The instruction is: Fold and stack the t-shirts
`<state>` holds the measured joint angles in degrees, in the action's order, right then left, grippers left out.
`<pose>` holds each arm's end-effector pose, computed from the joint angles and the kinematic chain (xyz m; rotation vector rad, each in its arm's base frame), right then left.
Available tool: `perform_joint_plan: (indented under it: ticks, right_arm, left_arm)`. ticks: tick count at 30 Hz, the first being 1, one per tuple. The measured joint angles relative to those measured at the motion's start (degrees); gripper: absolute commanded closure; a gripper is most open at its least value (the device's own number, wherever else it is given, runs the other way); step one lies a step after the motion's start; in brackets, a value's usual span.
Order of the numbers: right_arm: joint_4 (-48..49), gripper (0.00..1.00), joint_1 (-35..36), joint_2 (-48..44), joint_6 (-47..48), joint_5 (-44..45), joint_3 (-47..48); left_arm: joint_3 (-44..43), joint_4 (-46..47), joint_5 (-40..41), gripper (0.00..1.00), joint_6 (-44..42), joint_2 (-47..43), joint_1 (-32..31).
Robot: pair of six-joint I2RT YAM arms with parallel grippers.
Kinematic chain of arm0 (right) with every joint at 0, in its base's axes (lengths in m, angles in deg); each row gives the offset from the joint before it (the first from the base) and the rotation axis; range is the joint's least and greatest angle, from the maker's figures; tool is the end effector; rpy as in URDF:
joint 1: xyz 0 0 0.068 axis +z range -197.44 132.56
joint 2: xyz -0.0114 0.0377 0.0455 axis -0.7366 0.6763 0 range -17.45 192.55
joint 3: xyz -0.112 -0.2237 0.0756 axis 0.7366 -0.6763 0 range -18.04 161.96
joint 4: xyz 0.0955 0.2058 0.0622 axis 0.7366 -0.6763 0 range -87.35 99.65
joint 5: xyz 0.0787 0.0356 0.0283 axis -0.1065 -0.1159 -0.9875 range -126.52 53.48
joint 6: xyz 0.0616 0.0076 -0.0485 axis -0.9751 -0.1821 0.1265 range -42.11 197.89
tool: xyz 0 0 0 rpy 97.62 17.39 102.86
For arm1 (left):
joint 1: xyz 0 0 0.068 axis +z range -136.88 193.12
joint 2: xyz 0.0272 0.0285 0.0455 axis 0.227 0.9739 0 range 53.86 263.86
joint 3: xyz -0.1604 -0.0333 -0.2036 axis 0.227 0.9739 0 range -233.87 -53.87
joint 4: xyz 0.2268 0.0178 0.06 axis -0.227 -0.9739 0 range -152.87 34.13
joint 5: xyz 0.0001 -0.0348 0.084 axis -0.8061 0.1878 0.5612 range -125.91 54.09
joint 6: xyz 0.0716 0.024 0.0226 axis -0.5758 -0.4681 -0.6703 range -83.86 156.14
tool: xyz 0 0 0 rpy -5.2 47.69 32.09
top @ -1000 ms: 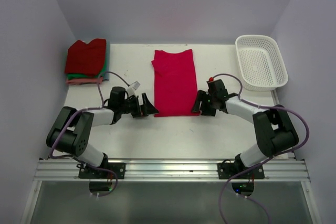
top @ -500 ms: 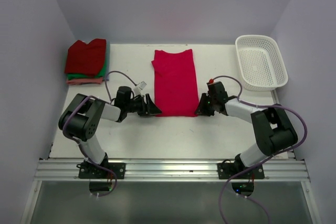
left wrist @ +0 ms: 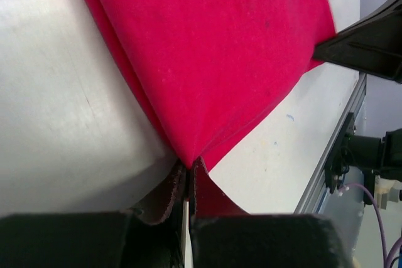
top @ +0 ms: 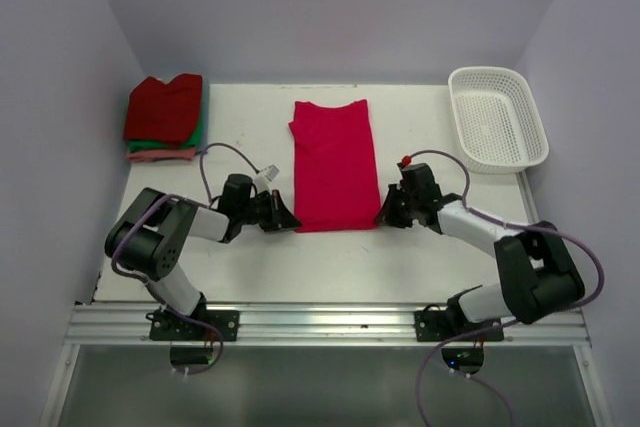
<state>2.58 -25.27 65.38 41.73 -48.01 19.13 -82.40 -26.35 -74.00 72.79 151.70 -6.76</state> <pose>0.2430 0.1136 0.1389 0.2282 2.5832 0.6535 0.2537 -0.1361 0.1002 0.0338 2.4064 -1.2493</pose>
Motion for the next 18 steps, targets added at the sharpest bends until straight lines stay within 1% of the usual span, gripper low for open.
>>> perform_joint_plan:
  ticks: [4, 7, 12, 15, 18]
  right_arm:
    - [-4.72, 1.0, 3.1, -10.62, 0.37, 0.28, -2.12]
    - [-8.94, 1.0, 6.58, -19.91, 0.31, 1.03, -2.93]
    - [-18.56, 1.0, 12.59, -34.36, -1.16, 2.93, -4.09]
    - [-25.24, 1.0, 15.45, -42.69, -2.73, 3.43, -4.09]
    - [-31.56, 1.0, 17.03, -48.33, -4.04, 3.39, -3.3]
  left_arm:
    - [5.92, -4.02, 1.97, 1.0, 0.33, -8.22, -3.1]
    - [10.86, -8.72, 3.82, 1.0, 2.16, -18.03, -7.43]
    - [15.45, -19.87, 8.04, 1.0, 7.78, -40.22, -15.52]
    - [15.45, -29.66, 11.8, 1.0, 11.76, -55.01, -19.89]
    - [13.68, -39.34, 14.71, 1.0, 15.32, -66.03, -22.12]
